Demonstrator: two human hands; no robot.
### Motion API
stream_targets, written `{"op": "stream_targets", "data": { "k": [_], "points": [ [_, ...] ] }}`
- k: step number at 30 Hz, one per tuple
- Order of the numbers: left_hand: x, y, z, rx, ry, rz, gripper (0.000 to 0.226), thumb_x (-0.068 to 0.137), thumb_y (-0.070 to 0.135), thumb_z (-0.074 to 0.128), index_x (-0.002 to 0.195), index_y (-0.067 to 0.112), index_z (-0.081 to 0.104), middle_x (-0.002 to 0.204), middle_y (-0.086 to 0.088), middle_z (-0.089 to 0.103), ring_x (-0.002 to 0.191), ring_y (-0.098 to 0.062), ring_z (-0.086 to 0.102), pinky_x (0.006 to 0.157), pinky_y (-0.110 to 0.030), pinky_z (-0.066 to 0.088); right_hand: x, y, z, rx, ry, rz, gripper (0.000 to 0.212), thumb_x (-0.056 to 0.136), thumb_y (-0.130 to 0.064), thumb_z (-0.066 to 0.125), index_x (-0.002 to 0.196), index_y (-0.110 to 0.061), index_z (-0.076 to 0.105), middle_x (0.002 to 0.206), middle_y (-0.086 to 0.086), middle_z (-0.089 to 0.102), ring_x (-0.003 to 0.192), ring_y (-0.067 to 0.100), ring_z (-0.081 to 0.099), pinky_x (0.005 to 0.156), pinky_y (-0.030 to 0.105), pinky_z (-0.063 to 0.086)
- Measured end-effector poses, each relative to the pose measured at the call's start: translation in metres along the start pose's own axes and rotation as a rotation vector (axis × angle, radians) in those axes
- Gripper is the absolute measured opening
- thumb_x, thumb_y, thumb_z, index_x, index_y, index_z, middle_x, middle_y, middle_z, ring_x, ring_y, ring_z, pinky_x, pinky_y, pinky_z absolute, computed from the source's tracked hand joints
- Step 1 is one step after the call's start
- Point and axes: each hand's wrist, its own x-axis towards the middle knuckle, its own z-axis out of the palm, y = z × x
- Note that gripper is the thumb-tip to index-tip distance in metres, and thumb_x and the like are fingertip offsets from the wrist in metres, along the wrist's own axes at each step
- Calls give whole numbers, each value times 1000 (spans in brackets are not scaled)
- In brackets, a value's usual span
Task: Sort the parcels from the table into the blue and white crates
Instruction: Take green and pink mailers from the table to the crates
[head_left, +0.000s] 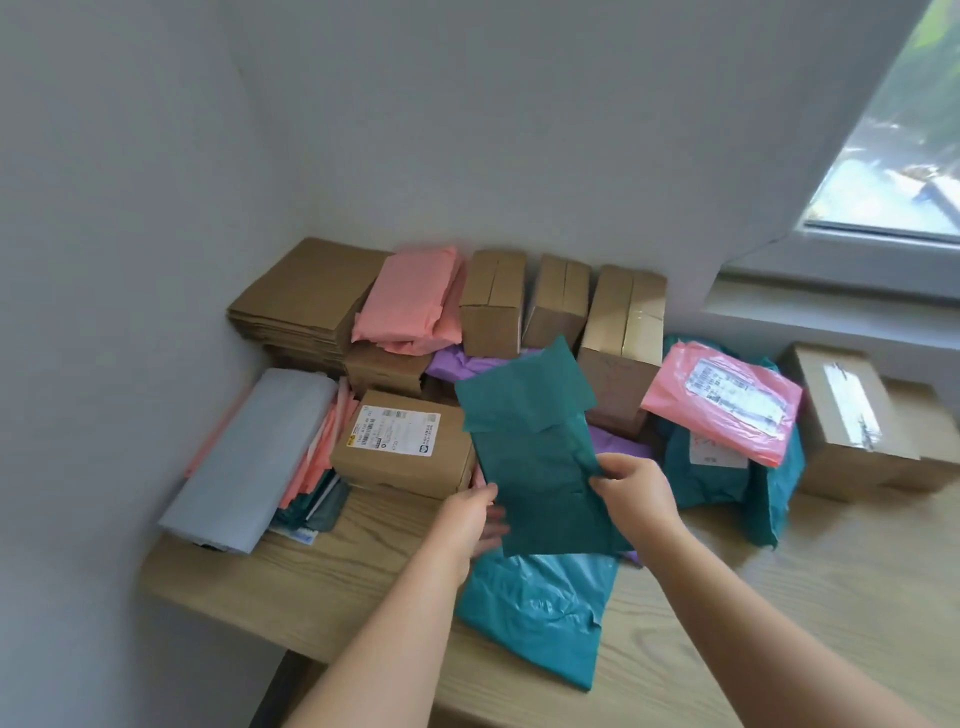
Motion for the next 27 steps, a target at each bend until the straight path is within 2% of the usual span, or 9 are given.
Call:
{"op": "stream_targets", "data": {
  "k": [5,7,12,16,19,21,23,25,27],
  "points": [
    [-17,25,20,-190,-83,-17,48,102,52,42,104,7,59,96,-13,69,80,-26,68,65,-32,50,-6,2,-44,145,43,-72,46,87,1,60,65,-36,76,73,-3,76,74,21,68,73,34,54],
    [-24,32,27,-306,-156,-32,58,102,57,34,104,4,58,96,-17,71,82,-30,69,67,-36,53,-9,5,-57,182,25,-87,43,87,5,61,66,-29,76,71,-2,75,71,20,67,72,34,55],
    [-44,38,37,-600,-443,-52,76,96,68,32,108,2,69,106,-23,72,91,-34,71,71,-42,61,-22,14,-85,228,21,-134,40,79,22,49,72,-6,77,75,1,71,70,11,61,60,10,49],
    [-60,38,44,-459,-431,-55,37,87,35,58,102,4,72,95,-15,72,78,-26,72,65,-30,59,-24,28,-94,294,62,-111,52,75,26,38,61,-10,74,94,8,73,91,22,66,83,31,55],
    [-63,33,48,-266,-384,-82,22,87,13,61,104,1,68,86,-15,74,73,-26,71,70,-35,57,-22,39,-104,257,96,-89,52,79,20,40,65,-14,77,112,-2,69,106,17,60,89,31,51],
    [-63,28,51,-229,-333,-45,19,96,6,53,108,8,69,78,-10,76,68,-23,72,72,-37,57,-24,42,-108,219,123,-90,51,86,13,45,72,-23,79,123,-8,63,112,13,56,88,28,50],
    [-63,25,56,-264,-348,-10,25,100,3,47,112,12,67,85,-10,76,73,-23,72,75,-38,58,-27,42,-110,207,134,-105,42,94,1,48,97,-27,79,132,-6,61,106,10,56,82,24,48],
    [-60,21,60,-307,-337,30,30,101,2,43,122,12,63,97,-11,75,82,-24,72,76,-38,59,-31,40,-111,231,116,-77,34,101,-15,50,129,-27,65,134,-1,61,98,10,58,77,25,47],
    [-58,19,64,-352,-305,68,34,102,1,41,127,13,60,103,-12,72,84,-24,71,71,-36,62,-35,39,-110,283,57,0,41,101,-30,53,142,-24,50,131,0,59,107,15,58,86,31,46]
  ]
}}
